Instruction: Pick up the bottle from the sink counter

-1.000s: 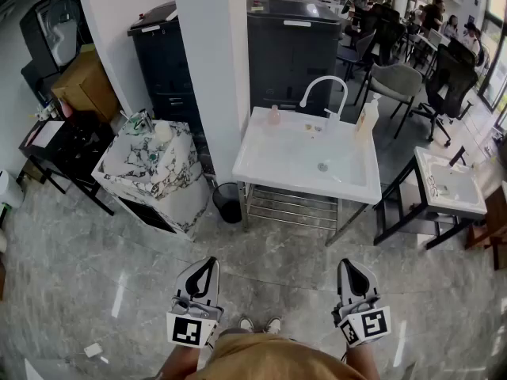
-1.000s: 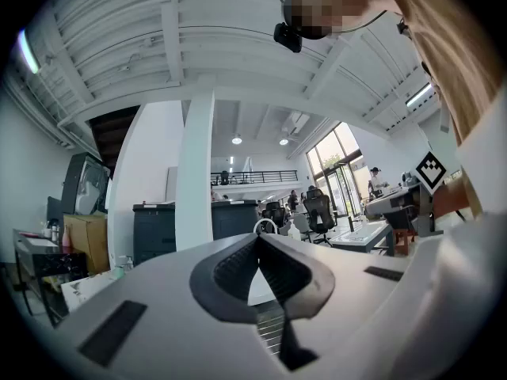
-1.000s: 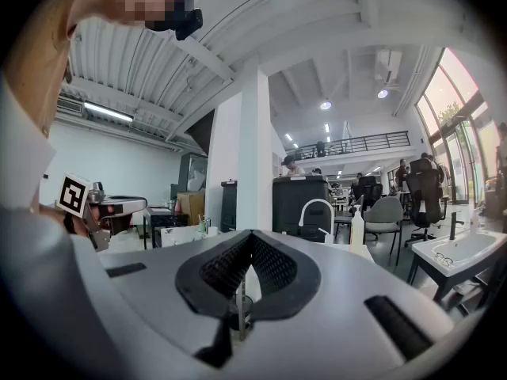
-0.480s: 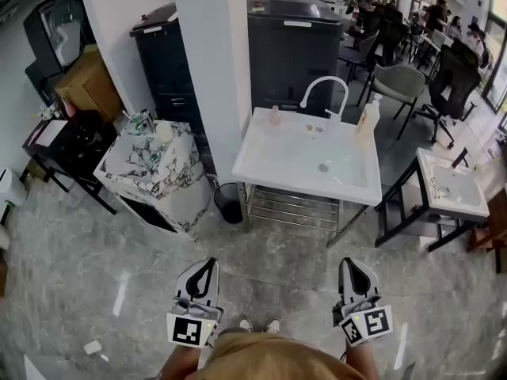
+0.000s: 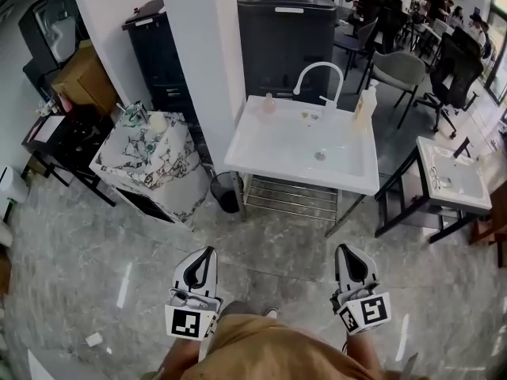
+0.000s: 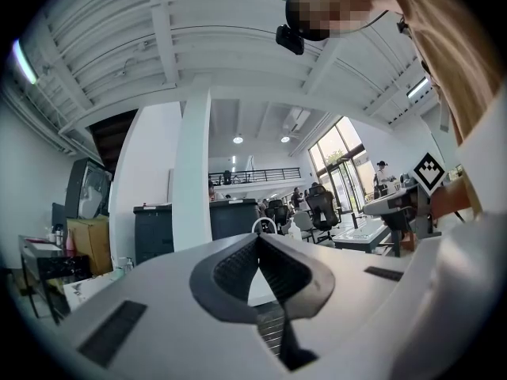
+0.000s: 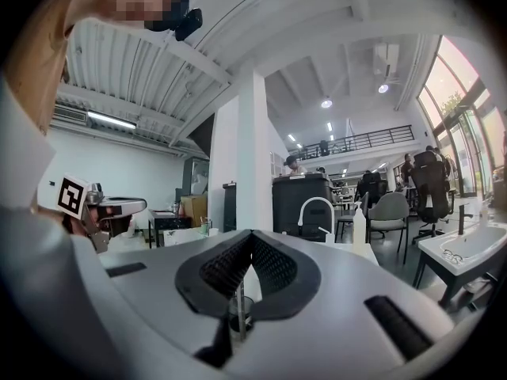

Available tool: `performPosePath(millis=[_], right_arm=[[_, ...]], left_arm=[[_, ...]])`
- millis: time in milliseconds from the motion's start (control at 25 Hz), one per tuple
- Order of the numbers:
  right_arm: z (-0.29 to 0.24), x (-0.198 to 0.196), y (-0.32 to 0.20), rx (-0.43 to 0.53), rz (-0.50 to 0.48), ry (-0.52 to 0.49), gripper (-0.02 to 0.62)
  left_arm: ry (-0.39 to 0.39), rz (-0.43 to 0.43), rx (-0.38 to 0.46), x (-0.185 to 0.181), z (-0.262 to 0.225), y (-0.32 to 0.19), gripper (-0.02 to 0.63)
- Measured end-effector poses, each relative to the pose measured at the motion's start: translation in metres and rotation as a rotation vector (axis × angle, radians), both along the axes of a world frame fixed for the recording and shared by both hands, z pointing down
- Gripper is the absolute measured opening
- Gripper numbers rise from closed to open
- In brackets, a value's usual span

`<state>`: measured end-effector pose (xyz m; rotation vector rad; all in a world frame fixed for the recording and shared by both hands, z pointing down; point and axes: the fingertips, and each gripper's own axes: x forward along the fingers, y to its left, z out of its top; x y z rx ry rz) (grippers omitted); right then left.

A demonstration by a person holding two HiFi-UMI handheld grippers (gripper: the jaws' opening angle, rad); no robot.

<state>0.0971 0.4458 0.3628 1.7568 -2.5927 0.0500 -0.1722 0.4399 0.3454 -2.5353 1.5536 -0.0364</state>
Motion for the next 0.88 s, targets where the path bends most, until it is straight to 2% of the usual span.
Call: performPosePath(millis=[400,640,880], right_arm=[[0.01,0.0,-0.029,-0.022,-0.023,0.007,0.0],[0.018,-0.006,-0.071,-0.039,-0.011,0.016,0.0],[0.019,-0.014,-0.137,-0.057,-0.004,0.031,0.0]], left_arm=[[-0.011,-0.009,-0.017,0.005,0.007,-0.029,0.002],[0.011,-0.001,-0.043,-0.002,0.021,-0.076,0.002],[0.008,0.022,-0.057,-0.005,0.027,-0.146,0.002]])
